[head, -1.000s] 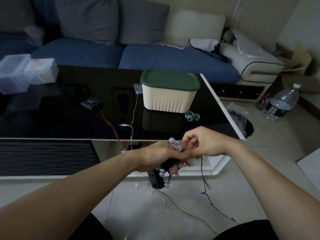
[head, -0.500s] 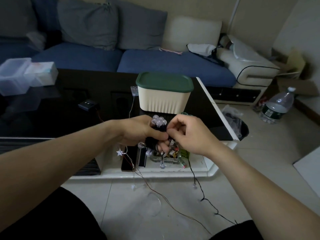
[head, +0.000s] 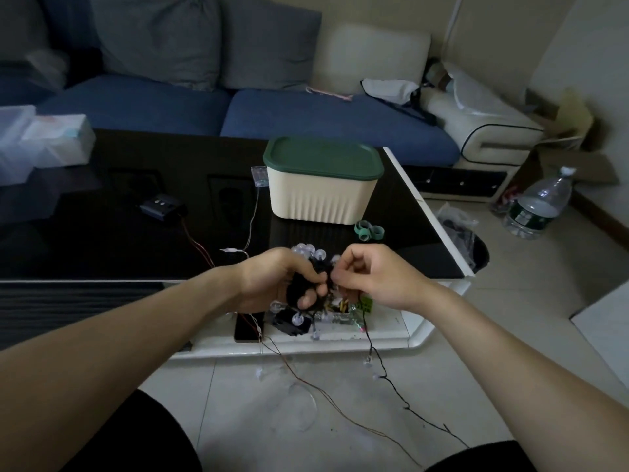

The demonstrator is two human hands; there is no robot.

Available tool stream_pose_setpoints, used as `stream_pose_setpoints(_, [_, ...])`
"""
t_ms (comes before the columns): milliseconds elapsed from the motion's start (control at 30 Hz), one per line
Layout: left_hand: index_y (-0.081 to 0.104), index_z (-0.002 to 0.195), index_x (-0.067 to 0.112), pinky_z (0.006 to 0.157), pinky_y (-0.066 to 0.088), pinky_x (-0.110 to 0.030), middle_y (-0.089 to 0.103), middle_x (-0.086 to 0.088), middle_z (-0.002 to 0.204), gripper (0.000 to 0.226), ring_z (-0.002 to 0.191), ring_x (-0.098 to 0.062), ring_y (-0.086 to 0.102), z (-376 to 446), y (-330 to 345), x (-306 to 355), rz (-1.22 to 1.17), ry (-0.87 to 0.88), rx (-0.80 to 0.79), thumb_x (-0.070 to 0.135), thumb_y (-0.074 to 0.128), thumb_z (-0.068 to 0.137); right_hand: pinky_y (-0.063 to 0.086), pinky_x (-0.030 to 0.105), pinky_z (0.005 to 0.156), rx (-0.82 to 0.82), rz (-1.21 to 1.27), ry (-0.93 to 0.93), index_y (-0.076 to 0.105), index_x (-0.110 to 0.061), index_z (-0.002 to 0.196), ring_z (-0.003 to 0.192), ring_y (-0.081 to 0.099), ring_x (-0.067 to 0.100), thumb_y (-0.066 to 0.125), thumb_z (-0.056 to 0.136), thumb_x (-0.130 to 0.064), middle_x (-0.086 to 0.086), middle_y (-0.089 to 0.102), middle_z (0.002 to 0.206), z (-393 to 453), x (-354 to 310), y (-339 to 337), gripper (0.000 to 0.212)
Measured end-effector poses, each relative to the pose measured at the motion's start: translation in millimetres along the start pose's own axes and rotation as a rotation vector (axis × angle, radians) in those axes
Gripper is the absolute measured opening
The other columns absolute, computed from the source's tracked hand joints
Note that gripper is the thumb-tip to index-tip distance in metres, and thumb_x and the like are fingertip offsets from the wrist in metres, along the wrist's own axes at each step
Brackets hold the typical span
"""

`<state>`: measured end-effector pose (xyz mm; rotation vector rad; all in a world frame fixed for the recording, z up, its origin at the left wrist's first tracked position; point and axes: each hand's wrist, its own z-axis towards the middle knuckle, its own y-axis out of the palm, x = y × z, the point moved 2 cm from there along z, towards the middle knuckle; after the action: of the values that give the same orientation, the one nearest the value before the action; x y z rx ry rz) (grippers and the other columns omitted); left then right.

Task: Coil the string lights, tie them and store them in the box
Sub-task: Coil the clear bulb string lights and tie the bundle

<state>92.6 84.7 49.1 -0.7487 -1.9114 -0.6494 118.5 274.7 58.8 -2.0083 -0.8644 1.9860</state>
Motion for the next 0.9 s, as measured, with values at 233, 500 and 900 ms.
stream_pose_setpoints(233, [0.065,0.088,0.001,0.058,0.045,-0.028,0.060,-0.008,0.067,0.021,0.051,-0.016,0.051,-2,-2,-4,0.197,0.056,0.008,0.019,0.059,0.097,0.058,0.035,0.067,0.044,-0.149,-0.143,0.069,-0.018,0.086,0.071,0.068,0.017,0.076,0.088,-0.023,0.002,0.071,0.077,8,0,8,0.008])
stream_pose_setpoints(500, [0.068,0.094,-0.006,0.072,0.055,-0.028,0.073,-0.022,0.089,0.038,0.081,-0.026,0.070,-3,-1,-5,0.171,0.115,0.025,0.026,0.049,0.098,0.051,0.034,0.061,0.001,-0.158,-0.027,0.070,-0.016,0.084,0.062,0.063,0.016,0.078,0.084,-0.040,0.009,0.073,0.076,9,5,-1,0.026])
stream_pose_setpoints(900, [0.059,0.074,0.008,0.056,0.037,-0.031,0.046,-0.003,0.058,0.030,0.050,-0.017,0.044,-3,-7,-2,0.022,0.206,0.335,0.020,0.052,0.101,0.047,0.016,0.057,-0.057,-0.009,0.186,0.072,-0.013,0.085,0.057,0.060,0.007,0.073,0.086,-0.043,0.000,0.066,0.063,-9,16,-31,0.030])
